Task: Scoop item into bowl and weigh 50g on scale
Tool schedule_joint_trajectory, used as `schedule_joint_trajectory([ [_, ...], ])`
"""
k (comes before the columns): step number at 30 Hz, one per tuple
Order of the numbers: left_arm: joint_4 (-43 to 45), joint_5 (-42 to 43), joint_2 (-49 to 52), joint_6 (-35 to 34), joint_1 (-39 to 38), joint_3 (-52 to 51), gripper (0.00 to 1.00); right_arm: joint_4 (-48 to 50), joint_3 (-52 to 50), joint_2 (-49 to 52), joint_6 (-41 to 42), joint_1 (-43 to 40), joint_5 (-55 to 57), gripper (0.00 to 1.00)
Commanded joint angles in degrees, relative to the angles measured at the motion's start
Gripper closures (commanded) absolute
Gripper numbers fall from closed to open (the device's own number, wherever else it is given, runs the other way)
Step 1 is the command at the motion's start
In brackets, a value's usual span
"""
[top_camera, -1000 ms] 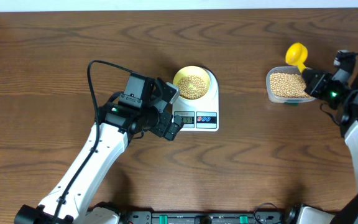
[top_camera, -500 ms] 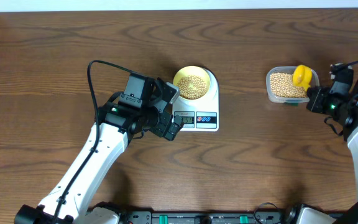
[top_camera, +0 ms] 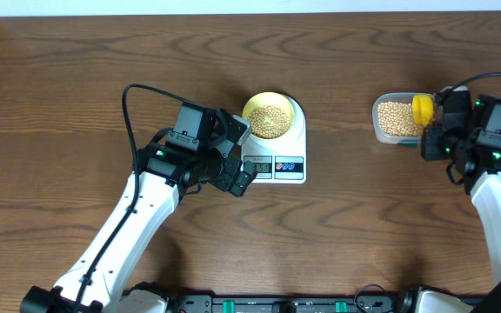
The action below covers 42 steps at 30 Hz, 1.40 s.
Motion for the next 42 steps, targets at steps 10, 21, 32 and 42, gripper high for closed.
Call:
schedule_joint_trajectory([
  [10, 0.0, -0.4, 0.2, 0.8, -0.1, -0.4, 0.02, 2.4, 0.3, -0.9, -6.8, 8.8, 15.2, 0.99],
  [21, 0.0, -0.4, 0.2, 0.8, -0.1, -0.4, 0.02, 16.2, 0.3, -0.9, 12.7, 12.2, -7.2, 0.99],
  [32, 0.0, -0.4, 0.2, 0.8, -0.1, -0.4, 0.02, 37.9, 0.3, 1.2, 18.3, 17.8, -18.0, 0.99],
  [42, 0.0, -0.4, 0.2, 0.8, -0.1, -0.4, 0.02, 37.6, 0.3, 6.7, 18.3, 27.1, -18.1, 0.99],
])
